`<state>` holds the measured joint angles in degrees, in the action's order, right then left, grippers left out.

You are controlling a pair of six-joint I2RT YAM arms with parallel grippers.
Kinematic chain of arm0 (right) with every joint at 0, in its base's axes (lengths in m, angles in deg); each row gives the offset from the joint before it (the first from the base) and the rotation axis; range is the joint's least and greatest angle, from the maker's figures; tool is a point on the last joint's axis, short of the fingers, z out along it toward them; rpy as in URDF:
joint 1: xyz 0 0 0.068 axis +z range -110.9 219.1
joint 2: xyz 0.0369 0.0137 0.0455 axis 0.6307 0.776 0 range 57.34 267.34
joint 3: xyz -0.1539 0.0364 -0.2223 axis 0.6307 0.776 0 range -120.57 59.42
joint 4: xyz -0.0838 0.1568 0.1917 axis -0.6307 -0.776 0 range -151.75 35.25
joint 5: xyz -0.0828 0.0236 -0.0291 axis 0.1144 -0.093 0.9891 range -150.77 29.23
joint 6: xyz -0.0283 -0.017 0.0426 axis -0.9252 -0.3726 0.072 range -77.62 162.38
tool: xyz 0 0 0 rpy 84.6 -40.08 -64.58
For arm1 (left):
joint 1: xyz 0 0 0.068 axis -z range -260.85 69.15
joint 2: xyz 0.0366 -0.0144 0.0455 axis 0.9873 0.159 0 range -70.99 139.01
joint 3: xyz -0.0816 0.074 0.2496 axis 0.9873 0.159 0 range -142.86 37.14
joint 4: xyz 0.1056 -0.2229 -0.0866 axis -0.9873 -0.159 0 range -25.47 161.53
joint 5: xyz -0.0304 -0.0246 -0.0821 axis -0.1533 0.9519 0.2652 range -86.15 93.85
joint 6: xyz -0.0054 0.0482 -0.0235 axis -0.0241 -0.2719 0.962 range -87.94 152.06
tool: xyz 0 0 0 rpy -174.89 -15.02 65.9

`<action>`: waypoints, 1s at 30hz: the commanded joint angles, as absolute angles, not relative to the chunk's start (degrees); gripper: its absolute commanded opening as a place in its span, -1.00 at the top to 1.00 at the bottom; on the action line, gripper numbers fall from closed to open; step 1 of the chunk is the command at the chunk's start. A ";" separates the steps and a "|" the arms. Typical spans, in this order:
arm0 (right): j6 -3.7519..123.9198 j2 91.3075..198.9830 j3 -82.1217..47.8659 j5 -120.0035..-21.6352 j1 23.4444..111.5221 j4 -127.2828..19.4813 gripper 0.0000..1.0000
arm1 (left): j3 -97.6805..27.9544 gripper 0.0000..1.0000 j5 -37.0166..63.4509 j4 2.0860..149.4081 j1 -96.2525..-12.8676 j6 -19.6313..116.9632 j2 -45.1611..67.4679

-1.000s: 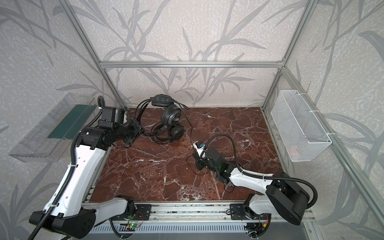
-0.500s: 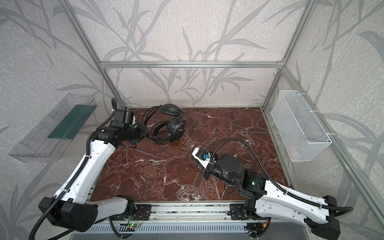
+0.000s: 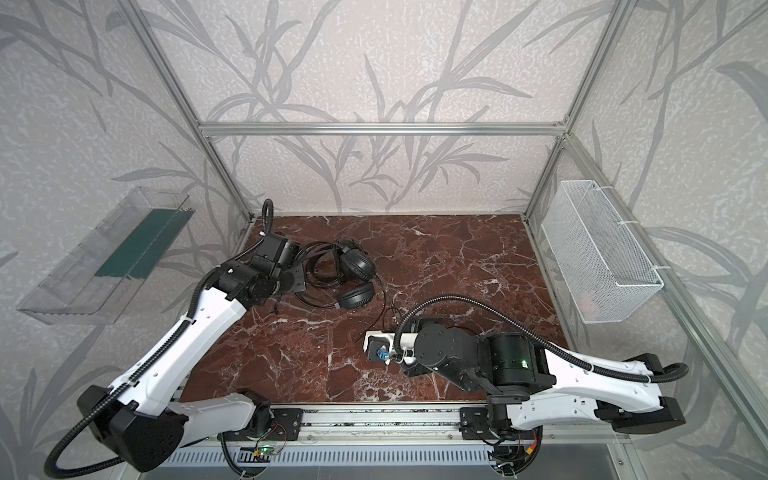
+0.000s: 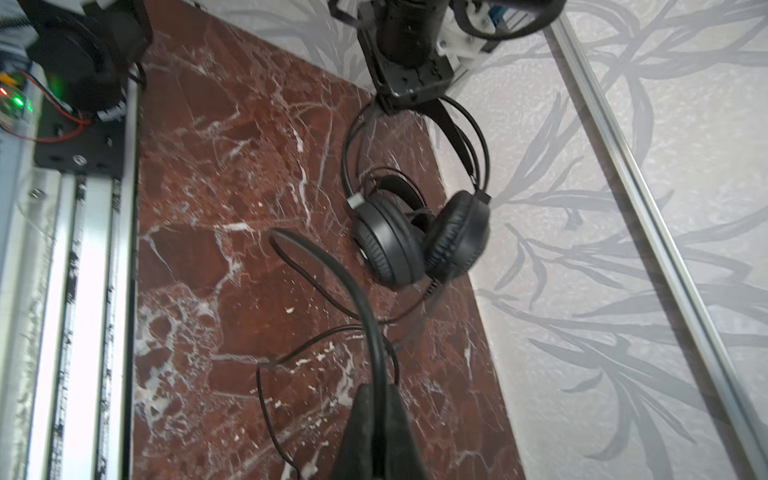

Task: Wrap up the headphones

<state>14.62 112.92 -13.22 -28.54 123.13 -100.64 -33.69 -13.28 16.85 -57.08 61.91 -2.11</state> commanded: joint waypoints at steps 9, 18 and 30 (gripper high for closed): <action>-3.04 113.18 -18.74 -20.01 121.44 -99.16 1.00 | -26.13 1.00 -21.83 25.03 -49.14 49.88 -11.62; -6.88 116.90 -20.00 -26.42 115.08 -90.56 1.00 | -23.21 1.00 -13.09 24.55 -45.02 46.44 -17.87; -3.14 125.96 -25.74 -49.61 92.79 -78.04 1.00 | -17.81 1.00 -10.41 26.88 -39.83 42.67 -24.58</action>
